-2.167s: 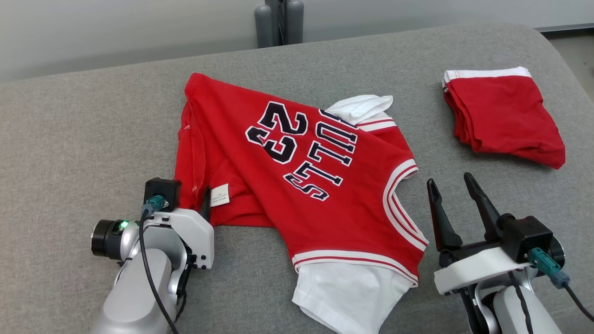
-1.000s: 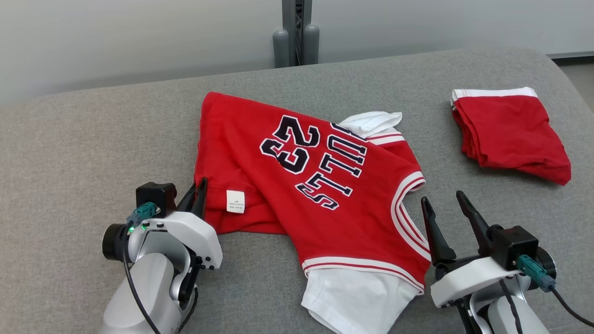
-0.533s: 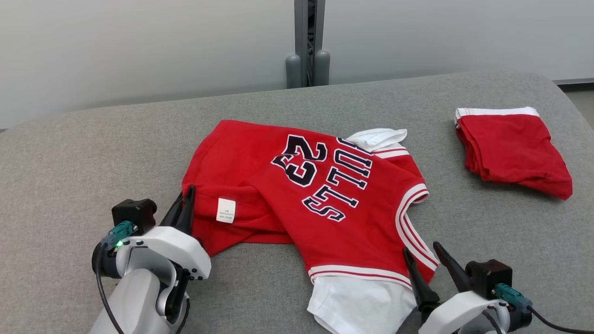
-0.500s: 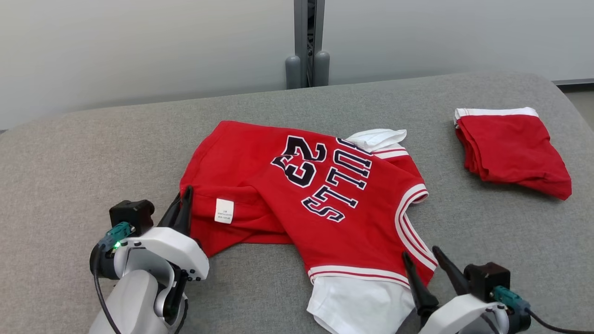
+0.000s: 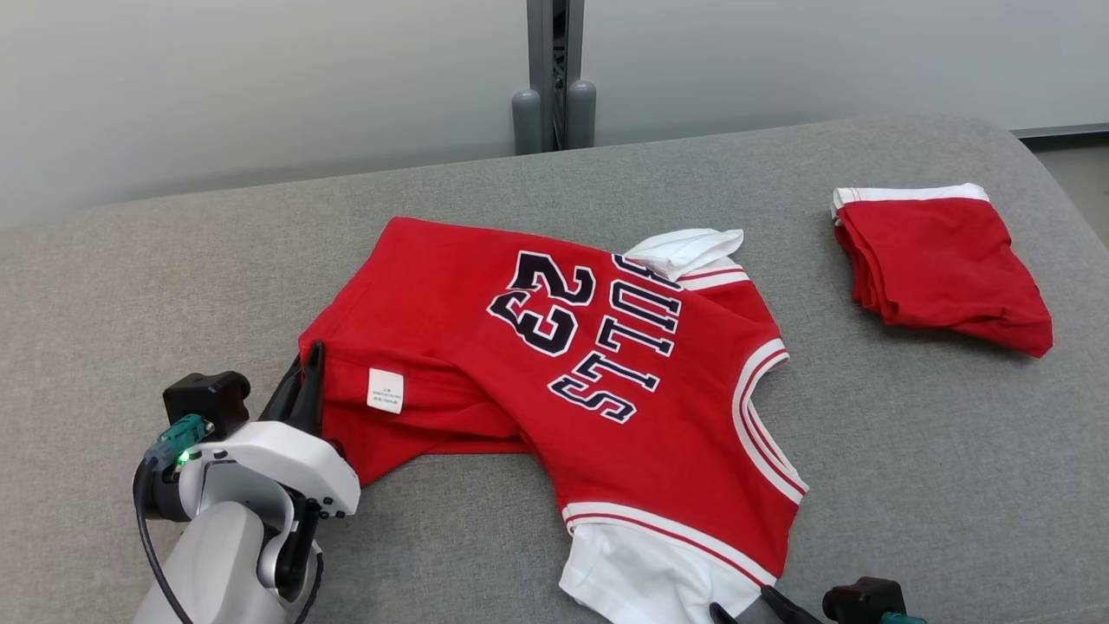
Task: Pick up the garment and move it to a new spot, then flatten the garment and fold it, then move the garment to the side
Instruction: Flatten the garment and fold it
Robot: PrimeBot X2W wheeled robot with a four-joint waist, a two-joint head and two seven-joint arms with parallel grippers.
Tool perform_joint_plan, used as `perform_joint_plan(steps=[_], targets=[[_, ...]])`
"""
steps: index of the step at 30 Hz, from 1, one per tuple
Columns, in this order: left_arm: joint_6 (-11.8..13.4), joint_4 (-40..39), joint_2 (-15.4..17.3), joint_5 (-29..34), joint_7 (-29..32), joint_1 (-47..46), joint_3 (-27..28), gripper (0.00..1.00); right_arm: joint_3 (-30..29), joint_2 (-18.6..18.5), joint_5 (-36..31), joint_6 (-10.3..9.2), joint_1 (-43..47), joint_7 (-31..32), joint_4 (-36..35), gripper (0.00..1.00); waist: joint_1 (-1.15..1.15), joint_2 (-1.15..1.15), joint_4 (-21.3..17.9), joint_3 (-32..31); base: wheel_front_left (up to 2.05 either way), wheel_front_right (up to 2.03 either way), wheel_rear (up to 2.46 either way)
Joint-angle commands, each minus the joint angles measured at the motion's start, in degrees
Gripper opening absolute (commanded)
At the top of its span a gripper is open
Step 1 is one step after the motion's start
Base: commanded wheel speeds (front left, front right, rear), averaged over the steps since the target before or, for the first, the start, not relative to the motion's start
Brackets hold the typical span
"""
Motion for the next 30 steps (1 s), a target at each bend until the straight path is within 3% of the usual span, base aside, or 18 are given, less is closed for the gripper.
perform_joint_plan(steps=[1,13,24,30], targets=[[0.14,-0.13,0.41,-0.17,-0.09,-0.90,0.25,0.00,0.41,-0.82,0.57,0.01,0.32,0.61,-0.56,1.00,0.00,0.00,-0.22,0.27,0.00,0.00,0.00],[0.01,0.42,1.18,-0.37,0.12,-2.76,-0.52,0.00,6.61,-5.13,5.37,0.01,0.43,6.13,-4.49,1.00,0.00,0.00,-0.54,1.83,0.00,0.00,0.00],[-0.21,1.19,0.85,-0.33,0.32,-3.70,-1.84,0.00,15.07,-7.51,9.81,0.01,-2.77,8.83,-3.78,1.00,0.00,0.00,0.31,2.30,0.00,0.00,0.00],[-0.19,1.43,0.72,-0.38,0.28,-3.90,-2.37,0.00,16.93,-7.64,12.18,0.01,-4.77,8.21,-2.07,1.00,0.00,0.00,0.85,2.48,0.00,0.00,0.00]])
